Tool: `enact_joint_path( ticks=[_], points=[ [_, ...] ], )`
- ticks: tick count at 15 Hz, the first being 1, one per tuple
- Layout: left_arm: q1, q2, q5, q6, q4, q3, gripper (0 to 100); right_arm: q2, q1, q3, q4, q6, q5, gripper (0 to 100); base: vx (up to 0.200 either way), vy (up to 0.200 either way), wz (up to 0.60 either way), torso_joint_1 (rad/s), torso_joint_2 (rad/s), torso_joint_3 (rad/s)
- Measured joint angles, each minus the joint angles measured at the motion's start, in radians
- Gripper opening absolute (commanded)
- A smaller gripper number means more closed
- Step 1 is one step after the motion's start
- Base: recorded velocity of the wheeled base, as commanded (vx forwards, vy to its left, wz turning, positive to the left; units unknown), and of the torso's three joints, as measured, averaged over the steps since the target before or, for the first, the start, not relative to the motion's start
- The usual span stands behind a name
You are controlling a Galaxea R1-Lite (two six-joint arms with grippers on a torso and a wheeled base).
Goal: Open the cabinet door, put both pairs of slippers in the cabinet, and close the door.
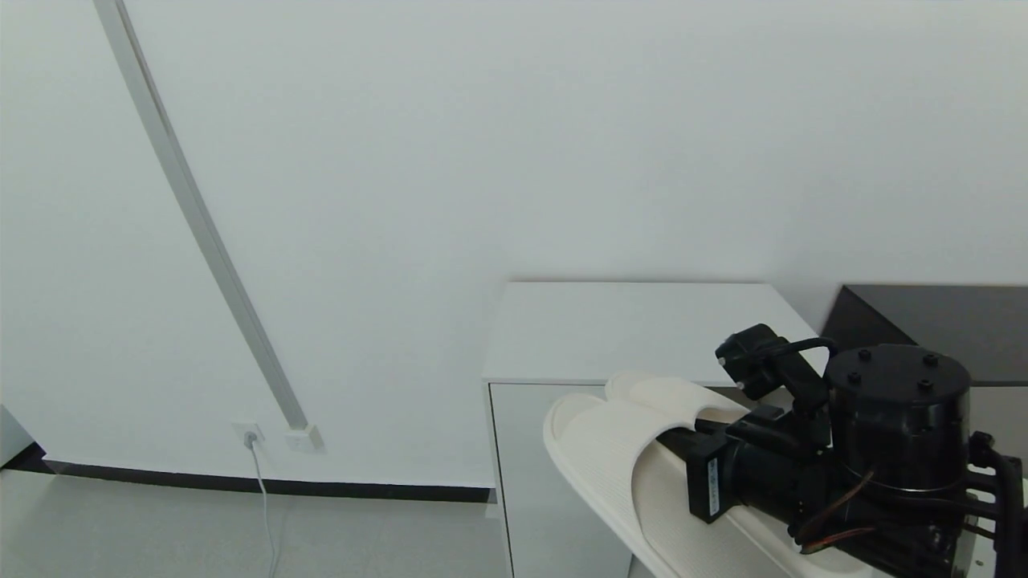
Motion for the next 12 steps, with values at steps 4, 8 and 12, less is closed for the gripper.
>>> enact_joint_path(
  ticks=[4,8,12],
  points=[
    [-0.001,0.0,0.0,-0.001,0.001,0.0,0,0.007,0.001,0.0,0.0,0.0,-0.003,0,0.0,-0.2,0.0,0.002,0.0,0.004],
    [0.0,0.0,0.0,-0.001,0.0,0.0,0,0.012,0.001,0.006,0.0,-0.009,-0.002,0,0.0,-0.2,0.0,0.004,0.0,0.0],
    [0.0,0.0,0.0,-0.001,0.0,0.0,0,0.019,0.0,0.013,-0.002,-0.013,-0.001,0,0.0,-0.2,0.0,0.004,0.0,0.0]
  ],
)
